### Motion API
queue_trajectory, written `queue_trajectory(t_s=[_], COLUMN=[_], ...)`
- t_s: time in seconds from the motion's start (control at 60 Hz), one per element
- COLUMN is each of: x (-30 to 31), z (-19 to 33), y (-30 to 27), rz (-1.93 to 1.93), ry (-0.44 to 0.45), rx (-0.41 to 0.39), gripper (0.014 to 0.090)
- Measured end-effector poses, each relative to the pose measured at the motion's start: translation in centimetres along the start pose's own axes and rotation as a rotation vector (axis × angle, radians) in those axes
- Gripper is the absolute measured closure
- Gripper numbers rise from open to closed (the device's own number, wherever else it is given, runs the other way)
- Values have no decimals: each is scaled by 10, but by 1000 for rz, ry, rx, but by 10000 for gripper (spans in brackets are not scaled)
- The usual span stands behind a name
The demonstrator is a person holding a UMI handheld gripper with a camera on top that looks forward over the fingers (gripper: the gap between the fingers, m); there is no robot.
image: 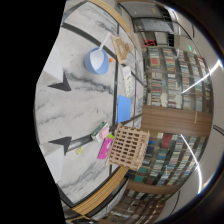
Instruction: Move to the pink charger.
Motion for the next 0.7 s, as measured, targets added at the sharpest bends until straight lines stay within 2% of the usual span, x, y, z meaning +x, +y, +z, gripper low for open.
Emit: queue_trajectory(t_s=[0.183,0.3,0.517,0.7], x=[49,78,116,125], z=[34,66,144,212], y=[1,-17,-51,-63], rz=[21,38,19,4], ry=[29,45,63,55], rx=[-17,-1,12,-11], gripper=[188,190,189,189])
